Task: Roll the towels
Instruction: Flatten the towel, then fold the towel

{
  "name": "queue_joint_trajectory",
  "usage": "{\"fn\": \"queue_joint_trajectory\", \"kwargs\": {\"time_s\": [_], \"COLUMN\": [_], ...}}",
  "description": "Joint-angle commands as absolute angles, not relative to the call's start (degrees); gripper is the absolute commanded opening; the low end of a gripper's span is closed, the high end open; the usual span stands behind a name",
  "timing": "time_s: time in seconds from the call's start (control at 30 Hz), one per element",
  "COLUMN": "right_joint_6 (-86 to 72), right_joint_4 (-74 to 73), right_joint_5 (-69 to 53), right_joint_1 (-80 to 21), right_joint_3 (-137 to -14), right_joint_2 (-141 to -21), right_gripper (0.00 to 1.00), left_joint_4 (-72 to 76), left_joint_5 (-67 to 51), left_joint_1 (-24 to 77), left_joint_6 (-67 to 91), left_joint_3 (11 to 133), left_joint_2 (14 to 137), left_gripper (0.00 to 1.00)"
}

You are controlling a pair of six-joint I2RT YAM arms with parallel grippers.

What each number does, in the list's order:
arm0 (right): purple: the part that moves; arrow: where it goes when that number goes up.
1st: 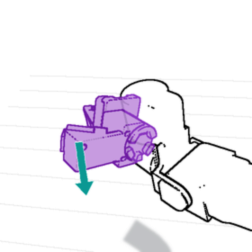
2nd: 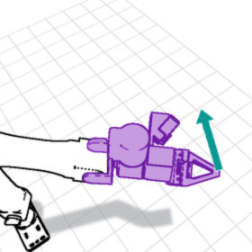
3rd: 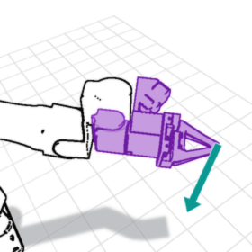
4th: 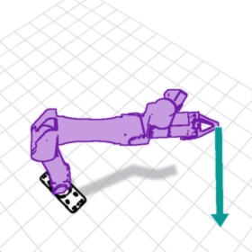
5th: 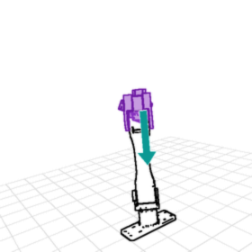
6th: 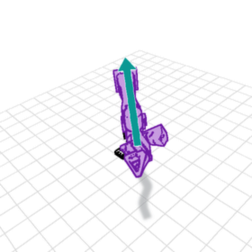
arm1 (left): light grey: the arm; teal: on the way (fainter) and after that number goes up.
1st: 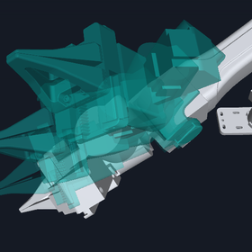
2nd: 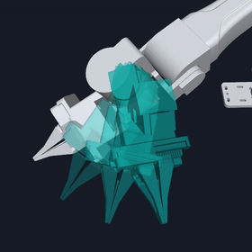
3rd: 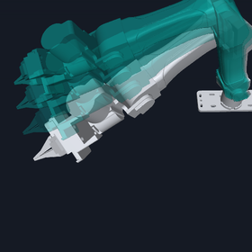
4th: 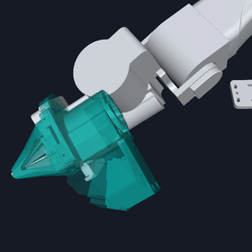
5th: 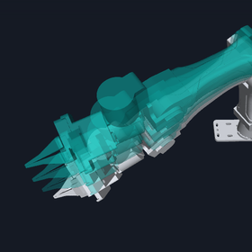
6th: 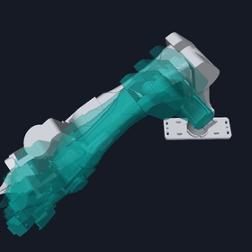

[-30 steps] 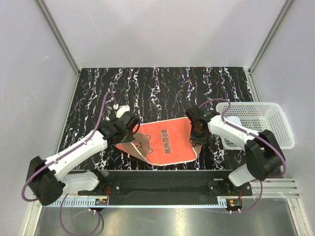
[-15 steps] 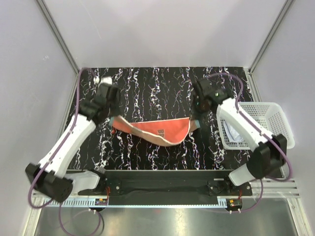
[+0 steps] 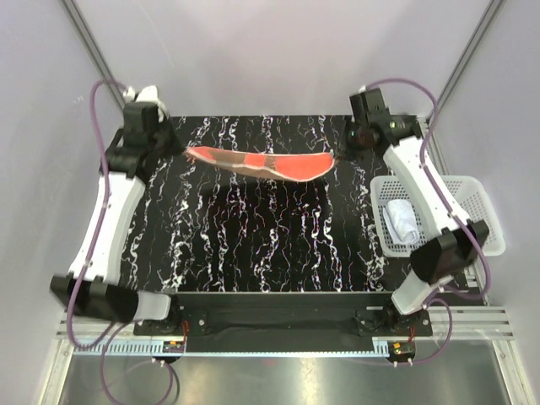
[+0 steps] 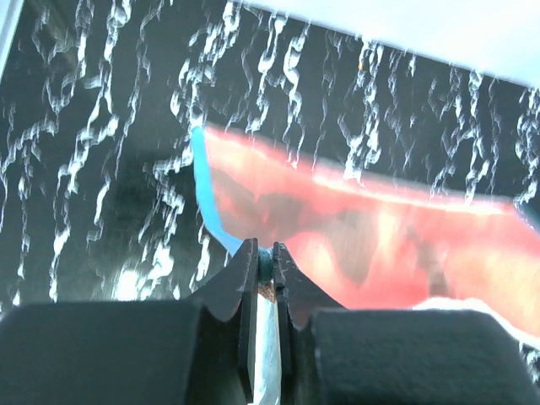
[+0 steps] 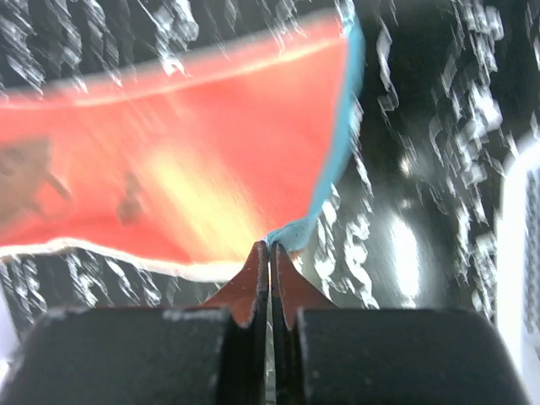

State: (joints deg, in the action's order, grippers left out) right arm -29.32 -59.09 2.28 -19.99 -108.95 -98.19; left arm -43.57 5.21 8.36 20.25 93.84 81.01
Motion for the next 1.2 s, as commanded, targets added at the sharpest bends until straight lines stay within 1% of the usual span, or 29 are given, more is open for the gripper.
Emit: {"fn": "queue_joint_trajectory", "kwargs": {"time_s": [0.0,0.03,0.07,0.1,0.13,0.17,0.2,0.27,0.3,0.37,0.5,0.7,0.97,1.07,1.17], "right_joint_6": [-30.1,-30.8,-31.5,-33.0,-33.8,-34.6,-36.1,-37.3,-38.4,-39.5,-40.1,-40.3,-41.3,-42.9,-44.7], "right_joint_4": [-55.3,-53.5,-51.9,-48.7,-47.0,-45.2,-41.4,-38.0,-35.1,-32.1,-30.4,-32.8,-33.0,-32.1,-28.8], "right_joint_5": [1.7,1.2,0.6,-1.4,-2.0,-2.5,-3.4,-4.0,-4.9,-6.1,-6.6,-5.7,-6.1,-6.9,-9.4], "right_joint_1": [-20.0,-20.0,-20.1,-20.1,-20.1,-20.0,-20.1,-20.1,-20.0,-20.0,-20.0,-20.0,-20.0,-20.0,-20.1], "right_joint_3": [-94.6,-90.7,-87.0,-79.9,-76.4,-73.0,-66.7,-61.0,-56.6,-52.0,-48.3,-46.2,-40.5,-38.1,-35.1], "right_joint_2": [-90.8,-88.3,-87.2,-86.3,-84.7,-84.1,-83.5,-82.5,-82.5,-82.9,-83.1,-79.9,-76.6,-75.8,-75.7], "right_gripper": [0.0,0.0,0.0,0.0,0.0,0.0,0.0,0.0,0.0,0.0,0.0,0.0,0.0,0.0,0.0], "left_joint_4": [-37.9,-36.6,-34.3,-33.3,-32.4,-30.9,-30.5,-30.9,-32.2,-33.7,-34.7,-30.9,-31.5,-33.0,-31.6], "left_joint_5": [1.7,1.7,1.8,1.8,2.2,2.5,2.8,4.5,5.4,5.3,5.6,0.5,2.5,4.8,4.5], "left_joint_1": [6.9,6.6,6.5,6.4,6.0,5.6,5.2,4.4,4.0,3.9,3.8,3.9,3.9,3.9,3.9], "left_joint_6": [19.8,20.2,20.7,22.5,23.7,25.1,27.8,30.7,34.1,37.0,40.7,45.1,51.5,53.8,54.7], "left_joint_3": [81.3,77.6,69.9,66.3,62.9,55.7,52.9,46.5,45.8,43.8,38.7,30.8,23.0,20.1,17.8], "left_joint_2": [70.7,67.1,65.6,64.1,61.5,60.4,59.6,58.5,58.9,60.7,61.4,54.6,49.8,45.5,40.7], "left_gripper": [0.0,0.0,0.0,0.0,0.0,0.0,0.0,0.0,0.0,0.0,0.0,0.0,0.0,0.0,0.0]}}
